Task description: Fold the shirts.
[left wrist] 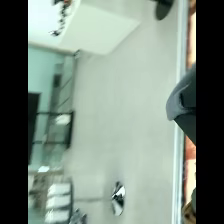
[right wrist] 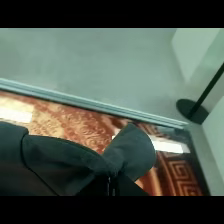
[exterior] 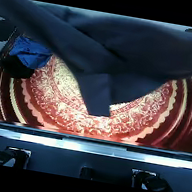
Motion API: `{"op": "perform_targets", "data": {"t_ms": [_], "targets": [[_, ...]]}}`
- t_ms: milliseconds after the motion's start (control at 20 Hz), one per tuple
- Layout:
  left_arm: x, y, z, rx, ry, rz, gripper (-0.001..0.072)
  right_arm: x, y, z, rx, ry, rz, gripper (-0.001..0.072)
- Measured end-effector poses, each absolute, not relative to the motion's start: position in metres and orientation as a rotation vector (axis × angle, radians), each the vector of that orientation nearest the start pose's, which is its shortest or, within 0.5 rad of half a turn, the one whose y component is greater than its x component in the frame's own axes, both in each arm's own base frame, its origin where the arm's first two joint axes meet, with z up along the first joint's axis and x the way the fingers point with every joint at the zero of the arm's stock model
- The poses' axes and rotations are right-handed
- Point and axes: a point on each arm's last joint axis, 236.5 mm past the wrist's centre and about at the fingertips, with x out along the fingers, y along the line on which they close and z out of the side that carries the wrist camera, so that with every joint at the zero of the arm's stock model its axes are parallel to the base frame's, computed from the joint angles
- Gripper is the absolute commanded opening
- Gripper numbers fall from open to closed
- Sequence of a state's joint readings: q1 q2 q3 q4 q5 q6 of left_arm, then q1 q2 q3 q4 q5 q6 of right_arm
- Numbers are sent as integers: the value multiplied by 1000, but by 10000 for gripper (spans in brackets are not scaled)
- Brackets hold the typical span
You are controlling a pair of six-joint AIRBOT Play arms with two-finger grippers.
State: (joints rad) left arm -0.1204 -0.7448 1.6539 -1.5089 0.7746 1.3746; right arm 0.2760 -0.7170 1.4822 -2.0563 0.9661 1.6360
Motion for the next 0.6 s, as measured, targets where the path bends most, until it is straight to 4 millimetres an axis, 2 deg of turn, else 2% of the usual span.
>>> {"op": "perform_targets", "data": {"t_ms": [100, 200, 300, 500, 600], "targets": [[268, -2, 522, -175, -183, -17, 25, 298, -19, 422, -272, 133, -144, 42], [247, 9, 533, -181, -226, 20, 26, 286, -27, 430, -272, 115, -167, 42], [236, 15, 537, -182, -243, 44, 25, 278, -32, 436, -270, 98, -181, 42], [232, 24, 529, -174, -214, 82, 26, 272, -37, 438, -271, 95, -196, 42], [242, 29, 507, -163, -141, 112, 27, 277, -36, 434, -271, 112, -198, 42]]}}
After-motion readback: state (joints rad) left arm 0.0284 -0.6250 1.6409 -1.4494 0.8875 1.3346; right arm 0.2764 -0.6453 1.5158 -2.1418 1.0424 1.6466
